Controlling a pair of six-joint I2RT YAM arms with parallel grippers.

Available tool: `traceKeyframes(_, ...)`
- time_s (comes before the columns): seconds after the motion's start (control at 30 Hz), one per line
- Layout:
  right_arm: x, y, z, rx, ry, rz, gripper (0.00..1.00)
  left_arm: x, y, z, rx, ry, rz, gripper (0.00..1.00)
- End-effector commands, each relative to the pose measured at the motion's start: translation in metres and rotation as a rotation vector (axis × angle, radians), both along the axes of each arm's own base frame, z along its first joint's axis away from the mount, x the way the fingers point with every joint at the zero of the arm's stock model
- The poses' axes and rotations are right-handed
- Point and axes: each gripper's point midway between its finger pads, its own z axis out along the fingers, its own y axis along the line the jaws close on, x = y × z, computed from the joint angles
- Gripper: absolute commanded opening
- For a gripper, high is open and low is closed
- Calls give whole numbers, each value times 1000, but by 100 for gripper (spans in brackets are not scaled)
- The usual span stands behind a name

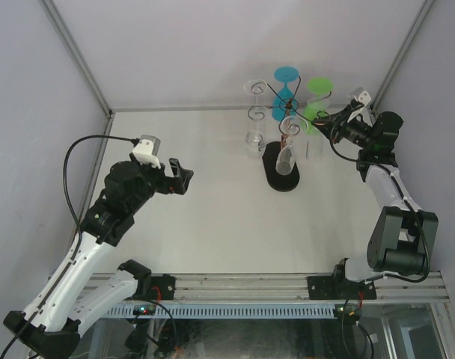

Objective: Place the wine glass upside down on the wine glass rack
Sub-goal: Place the wine glass at the wine rack.

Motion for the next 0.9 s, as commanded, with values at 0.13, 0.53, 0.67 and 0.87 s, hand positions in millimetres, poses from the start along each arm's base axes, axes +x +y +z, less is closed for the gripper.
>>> traceKeyframes(0.13, -12, 11, 27, -34, -107, 94, 0, 2, -3, -6, -14, 8, -11, 100)
traceKeyframes(0.53, -34, 11, 35, -32, -135, 104, 0, 2, -2, -7, -15, 9, -10, 100)
traceKeyframes(0.67, -38, 11, 32, -33, -129, 110, 0, 2, -3, -7, -15, 12, -13, 100)
traceKeyframes(0.87, -45, 13, 27, -34, -127, 123, 0, 2, -3, -7, -16, 12, -13, 100)
